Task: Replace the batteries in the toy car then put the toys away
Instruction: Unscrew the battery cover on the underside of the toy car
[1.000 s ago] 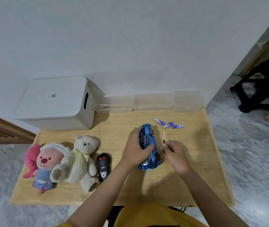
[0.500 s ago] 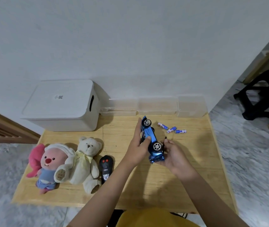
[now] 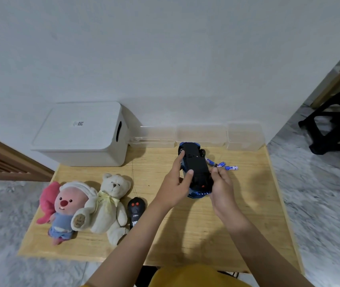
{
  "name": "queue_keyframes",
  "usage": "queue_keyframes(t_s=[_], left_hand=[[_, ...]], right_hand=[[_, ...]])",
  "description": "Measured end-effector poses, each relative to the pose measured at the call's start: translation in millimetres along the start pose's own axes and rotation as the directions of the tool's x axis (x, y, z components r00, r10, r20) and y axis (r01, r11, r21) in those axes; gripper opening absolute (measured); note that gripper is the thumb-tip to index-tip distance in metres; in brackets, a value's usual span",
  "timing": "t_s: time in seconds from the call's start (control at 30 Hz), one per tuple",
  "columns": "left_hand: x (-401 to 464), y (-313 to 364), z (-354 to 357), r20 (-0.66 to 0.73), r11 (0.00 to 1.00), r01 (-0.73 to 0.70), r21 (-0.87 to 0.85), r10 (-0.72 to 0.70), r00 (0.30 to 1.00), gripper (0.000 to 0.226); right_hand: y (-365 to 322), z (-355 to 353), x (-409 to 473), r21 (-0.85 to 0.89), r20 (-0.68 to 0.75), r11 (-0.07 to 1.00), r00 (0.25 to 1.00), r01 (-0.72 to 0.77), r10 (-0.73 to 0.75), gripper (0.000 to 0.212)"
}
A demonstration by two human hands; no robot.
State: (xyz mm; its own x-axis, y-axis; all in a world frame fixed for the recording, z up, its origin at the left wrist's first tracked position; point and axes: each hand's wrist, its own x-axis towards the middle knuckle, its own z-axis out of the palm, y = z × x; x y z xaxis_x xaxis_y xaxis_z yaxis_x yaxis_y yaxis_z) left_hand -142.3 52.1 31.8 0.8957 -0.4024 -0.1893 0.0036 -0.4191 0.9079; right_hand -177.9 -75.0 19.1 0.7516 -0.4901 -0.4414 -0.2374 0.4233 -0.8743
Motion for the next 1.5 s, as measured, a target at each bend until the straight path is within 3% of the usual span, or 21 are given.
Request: queue_keyframes(t_s=[0.33,0.6,0.7,1.03,1.1,1.23,1.37,1.5], left_hand=[[-2.4,-6.0,-2.5,-0.008,0.999,0.050,0.011,-0.049,0.999,0.067],[-4.8,7.6,-8.5,-0.076,0.989,0.059,-0.136,-0.070,0.995,0.050],[-6.4,16.3,-10.3,-0.090,0.982,0.064,-0.180,-0.081,0.993,0.053],[-10.9,33.9,-18.1,-0.166,0.958,0.040,-0.283,-0.089,0.982,0.060],[-13.1,61.3,-14.9,-0.268,0.953,-0.062,-0.295,-0.020,0.963,0.060],[-11.9,69.2,-13.6,-0.269,0.962,-0.078,-0.263,0.005,0.963,0.059],[-17.9,76.6,-15.8,-0.301,0.975,-0.071,-0.213,0.003,0.954,0.059],[-19.2,86.1,-18.7,-0.336,0.980,-0.066,-0.188,-0.001,0.942,0.060]], right_hand=[[-6.0,8.2,-5.7,-0.132,0.022,0.980,0.989,0.148,-0.147,0.021],[-12.1,9.9,-15.8,-0.176,0.064,0.965,0.981,0.193,-0.185,0.019],[-12.8,7.4,-18.6,-0.186,0.084,0.959,0.976,0.213,-0.200,0.019],[-41.0,-7.9,-19.7,-0.218,0.109,0.861,0.888,0.460,-0.447,0.023],[-76.0,-8.4,-22.0,-0.117,0.162,0.825,0.830,0.553,-0.533,0.020],[-91.3,-2.6,-28.9,0.001,0.084,0.806,0.803,0.591,-0.589,0.008],[-102.0,-0.6,-37.1,0.076,0.037,0.817,0.817,0.572,-0.575,0.012],[-111.8,2.3,-39.2,0.093,0.047,0.771,0.771,0.630,-0.635,0.012]])
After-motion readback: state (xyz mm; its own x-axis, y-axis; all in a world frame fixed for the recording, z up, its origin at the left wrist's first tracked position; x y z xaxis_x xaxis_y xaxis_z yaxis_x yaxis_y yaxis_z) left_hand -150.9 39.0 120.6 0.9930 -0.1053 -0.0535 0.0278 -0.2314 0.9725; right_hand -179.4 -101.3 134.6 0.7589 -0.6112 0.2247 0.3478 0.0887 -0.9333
